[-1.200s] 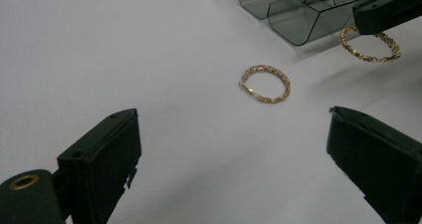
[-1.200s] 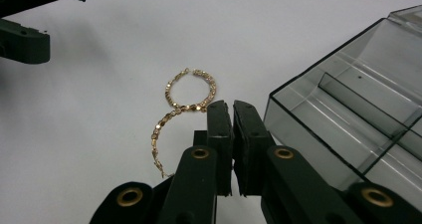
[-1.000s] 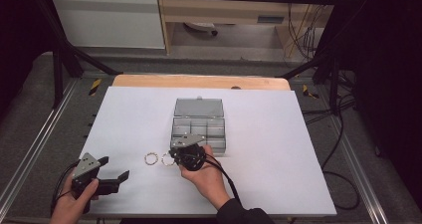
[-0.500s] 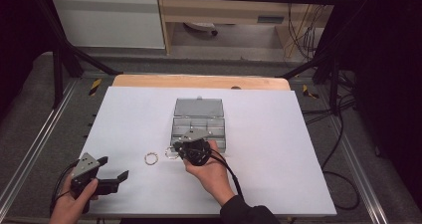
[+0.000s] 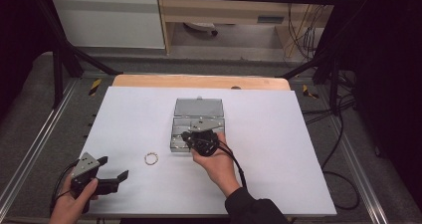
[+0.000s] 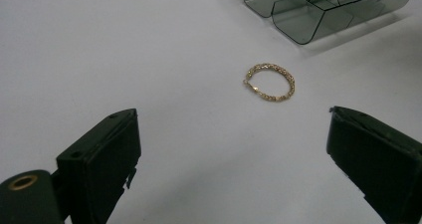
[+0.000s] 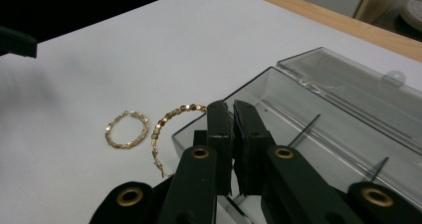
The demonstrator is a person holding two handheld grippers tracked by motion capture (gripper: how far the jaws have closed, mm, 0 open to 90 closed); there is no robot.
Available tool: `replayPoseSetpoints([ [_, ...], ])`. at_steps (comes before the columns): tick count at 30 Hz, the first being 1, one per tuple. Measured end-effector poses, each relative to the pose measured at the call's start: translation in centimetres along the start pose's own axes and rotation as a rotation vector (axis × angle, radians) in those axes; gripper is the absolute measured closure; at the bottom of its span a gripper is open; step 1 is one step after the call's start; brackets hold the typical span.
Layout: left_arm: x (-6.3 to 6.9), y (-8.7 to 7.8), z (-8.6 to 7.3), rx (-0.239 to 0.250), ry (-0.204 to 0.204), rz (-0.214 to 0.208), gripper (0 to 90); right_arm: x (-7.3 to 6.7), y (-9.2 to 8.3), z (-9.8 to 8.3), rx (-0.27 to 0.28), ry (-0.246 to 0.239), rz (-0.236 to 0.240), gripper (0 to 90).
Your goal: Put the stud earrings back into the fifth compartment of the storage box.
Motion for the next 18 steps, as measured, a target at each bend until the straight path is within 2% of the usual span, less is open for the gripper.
replayPoseSetpoints([
  [5,0.0,-0.1,0.0,-0.001,-0.001,0.005,7.2,1.2,-0.4,0.0,0.005,0.009,-0.023,87.1],
  [18,0.1,0.0,0.0,-0.003,0.003,-0.001,7.2,3.3,-0.1,-0.7,-0.023,0.022,-0.074,87.1],
])
Point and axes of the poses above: each handheld gripper's, and its own axes: y roughly forward along the jaws, z roughly out of its top, x roughly to its right, the point moved 4 cm from there along y, roughly forward along the jaws, and after that the axes turned 12 degrees about -z, right-handed, at the moved point
